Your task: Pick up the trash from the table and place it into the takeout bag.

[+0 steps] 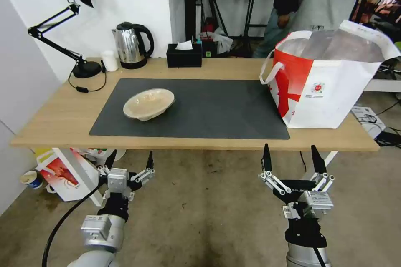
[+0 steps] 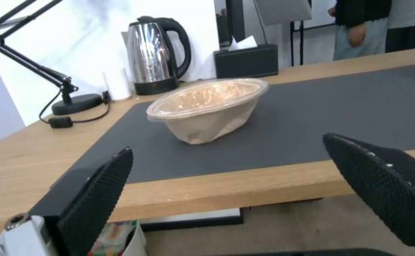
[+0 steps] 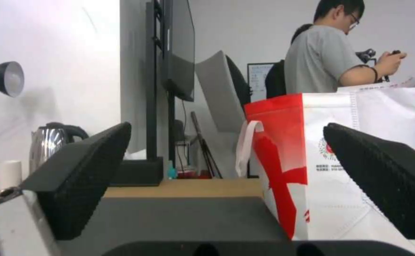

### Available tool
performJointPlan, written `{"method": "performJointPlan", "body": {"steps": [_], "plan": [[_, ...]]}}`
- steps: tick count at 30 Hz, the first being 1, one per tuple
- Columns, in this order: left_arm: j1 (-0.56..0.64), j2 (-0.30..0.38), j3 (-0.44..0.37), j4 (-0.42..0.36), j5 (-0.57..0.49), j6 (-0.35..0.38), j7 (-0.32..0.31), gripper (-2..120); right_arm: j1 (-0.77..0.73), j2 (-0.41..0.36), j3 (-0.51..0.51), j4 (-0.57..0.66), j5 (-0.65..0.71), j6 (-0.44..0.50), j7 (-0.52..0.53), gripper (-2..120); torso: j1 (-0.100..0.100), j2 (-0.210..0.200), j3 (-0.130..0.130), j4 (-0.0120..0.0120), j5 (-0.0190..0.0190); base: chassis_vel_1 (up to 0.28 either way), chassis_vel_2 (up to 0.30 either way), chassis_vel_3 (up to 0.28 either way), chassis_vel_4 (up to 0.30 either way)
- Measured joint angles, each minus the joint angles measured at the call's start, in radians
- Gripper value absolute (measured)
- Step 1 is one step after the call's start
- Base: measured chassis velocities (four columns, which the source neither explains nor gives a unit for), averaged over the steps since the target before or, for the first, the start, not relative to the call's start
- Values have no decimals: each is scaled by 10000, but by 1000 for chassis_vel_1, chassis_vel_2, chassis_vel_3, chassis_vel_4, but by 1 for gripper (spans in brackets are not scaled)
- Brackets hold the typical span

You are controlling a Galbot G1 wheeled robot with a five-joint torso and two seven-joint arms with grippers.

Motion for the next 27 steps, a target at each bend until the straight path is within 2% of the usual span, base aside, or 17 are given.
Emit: {"method": "performJointPlan", "body": {"steps": [27], "plan": [[0, 0, 0, 0, 0, 0, 0, 100, -266, 131, -26, -217, -354, 319, 166, 100, 0, 0, 0, 0, 1, 0, 0, 0, 0]]}}
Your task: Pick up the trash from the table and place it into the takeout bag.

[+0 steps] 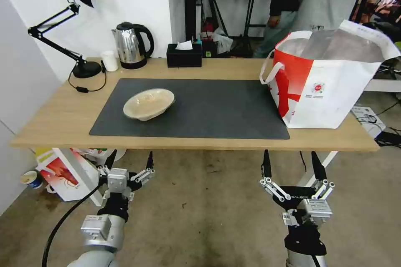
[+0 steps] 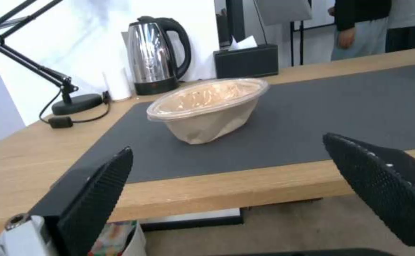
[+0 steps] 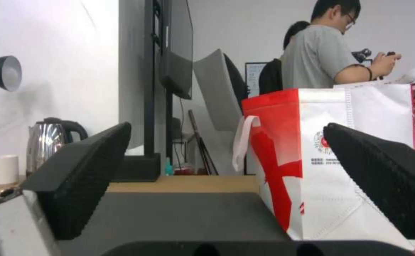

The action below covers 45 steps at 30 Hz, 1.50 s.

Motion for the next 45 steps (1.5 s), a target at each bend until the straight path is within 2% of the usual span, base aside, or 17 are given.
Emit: {"method": "performJointPlan", "body": {"steps": [45], "plan": [[0, 0, 0, 0, 0, 0, 0, 100, 7, -1, -3, 13, 12, -29, -1, 100, 0, 1, 0, -1, 0, 0, 0, 0, 0]]}}
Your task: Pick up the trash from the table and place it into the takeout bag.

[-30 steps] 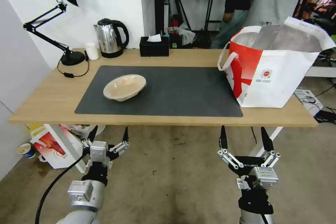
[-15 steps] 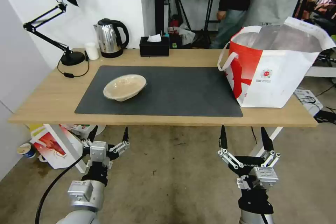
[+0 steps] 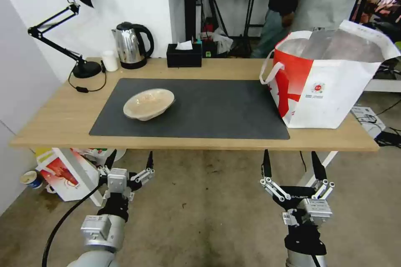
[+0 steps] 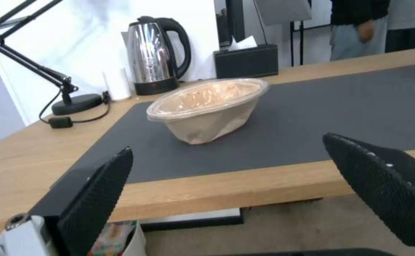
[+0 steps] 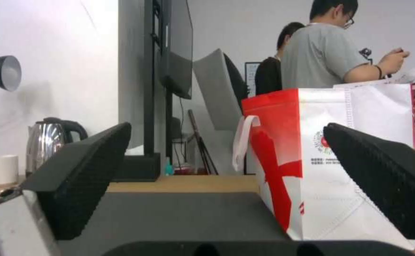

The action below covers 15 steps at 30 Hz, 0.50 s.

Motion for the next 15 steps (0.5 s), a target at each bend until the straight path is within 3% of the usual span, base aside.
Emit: {"method": "performJointPlan", "body": {"steps": [7, 10, 14, 15], "plan": [[-34, 4, -74, 0, -35, -50, 10, 100, 0, 0, 0, 0, 1, 0, 0, 100, 0, 0, 0, 0, 0, 0, 0, 0, 0], [-241, 47, -494, 72, -275, -404, 81, 100, 0, -1, 0, 0, 0, 0, -1, 100, 0, 0, 0, 0, 0, 0, 0, 0, 0], [-932, 190, -1902, 356, -1108, -1622, 351, 100, 0, 0, 0, 0, 0, 0, -1, 100, 0, 0, 0, 0, -2, 0, 0, 0, 0], [-932, 190, -1902, 356, -1108, -1622, 351, 100, 0, 0, 0, 0, 0, 0, -1, 100, 0, 0, 0, 0, -2, 0, 0, 0, 0]]}}
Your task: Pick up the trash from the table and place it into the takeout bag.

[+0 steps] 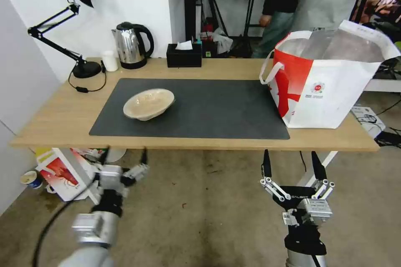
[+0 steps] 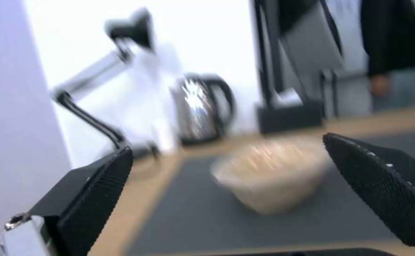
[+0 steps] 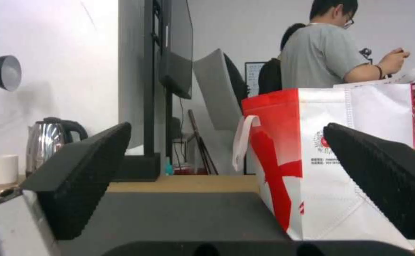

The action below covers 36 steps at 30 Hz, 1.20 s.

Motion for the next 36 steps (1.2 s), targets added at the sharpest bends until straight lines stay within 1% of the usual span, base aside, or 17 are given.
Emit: {"method": "performJointPlan", "body": {"steps": [3, 4, 6, 7, 9, 11, 12, 13, 14, 15, 16, 18, 19, 21, 23, 25, 36], "plan": [[-465, 95, -949, 183, -557, -817, 179, 100, 0, 0, 0, 0, 0, 0, 0, 100, 0, 0, 0, 0, 0, 0, 0, 0, 0], [-465, 95, -949, 183, -557, -817, 179, 100, 0, 0, 0, 0, 0, 0, 0, 100, 0, 0, 0, 0, 0, 0, 0, 0, 0], [-880, 183, -1795, 349, -1050, -1541, 341, 100, 0, 0, 0, 0, 0, 0, 0, 100, 0, 0, 0, 0, 0, 0, 0, 0, 0], [-880, 183, -1795, 349, -1050, -1541, 341, 100, 0, 0, 0, 0, 0, 0, 0, 100, 0, 0, 0, 0, 0, 0, 0, 0, 0], [-1250, 265, -2567, 498, -1506, -2210, 491, 100, 0, 0, 0, 0, 0, 0, 0, 100, 0, 0, 0, 0, 0, 0, 0, 0, 0], [-1540, 326, -3144, 613, -1845, -2707, 599, 100, 0, 0, 0, 0, 0, 0, 0, 100, 0, 0, 0, 0, 0, 0, 0, 0, 0], [-1540, 326, -3144, 613, -1845, -2707, 599, 100, 0, 0, 0, 0, 0, 0, 0, 100, 0, 0, 0, 0, 0, 0, 0, 0, 0], [-1731, 370, -3531, 685, -2072, -3032, 660, 100, 0, 0, 1, 0, 0, 0, 0, 100, 0, 0, 0, 0, 3, 0, 0, 0, 0], [-1740, 441, -3801, 597, -2381, -3192, 822, 100, 0, 0, 0, 0, 1, 0, -1, 100, 0, -1, 0, -4, -13, 0, 0, 0, 0], [-1664, 518, -3975, 389, -2591, -3275, 951, 100, -2, -1, 5, 0, 1, 0, 0, 100, 2, -1, 2, -1, -11, 0, 0, 0, 0], [-1599, 582, -4086, 179, -2748, -3341, 1098, 100, 2, 0, 1, 0, 0, -1, -2, 100, 0, 0, 0, 1, 15, 0, 0, 0, 0], [-1521, 627, -4121, 106, -2826, -3351, 1244, 100, 2, 0, 1, -1, 1, -1, -1, 100, -1, 3, 0, 5, 14, 0, 0, 0, 0], [-1466, 675, -4103, 102, -2847, -3332, 1351, 100, 0, -1, 2, 0, 1, -1, -2, 100, -2, 3, 0, 0, -13, 0, 0, 0, 0], [-1418, 784, -4055, 91, -2855, -3237, 1483, 100, 0, 0, 1, -1, 1, -1, -1, 100, -2, 3, 0, 0, 8, 0, 0, 0, 0], [-1414, 897, -3992, 93, -2890, -3135, 1604, 100, 0, -1, 1, -1, 1, -1, -1, 100, -1, 3, 1, 0, -1, 0, 0, 0, 0], [-1422, 1094, -3856, 133, -2945, -3007, 1804, 100, 0, -1, 1, -1, 1, -1, -1, 100, -2, 3, 1, -1, 7, 0, 0, 0, 0], [-1516, 1305, -3333, 433, -2928, -2791, 2215, 100, 0, -1, 1, -1, 1, -1, 0, 100, -1, 2, -1, 0, 1, 0, 0, 0, 0]]}}
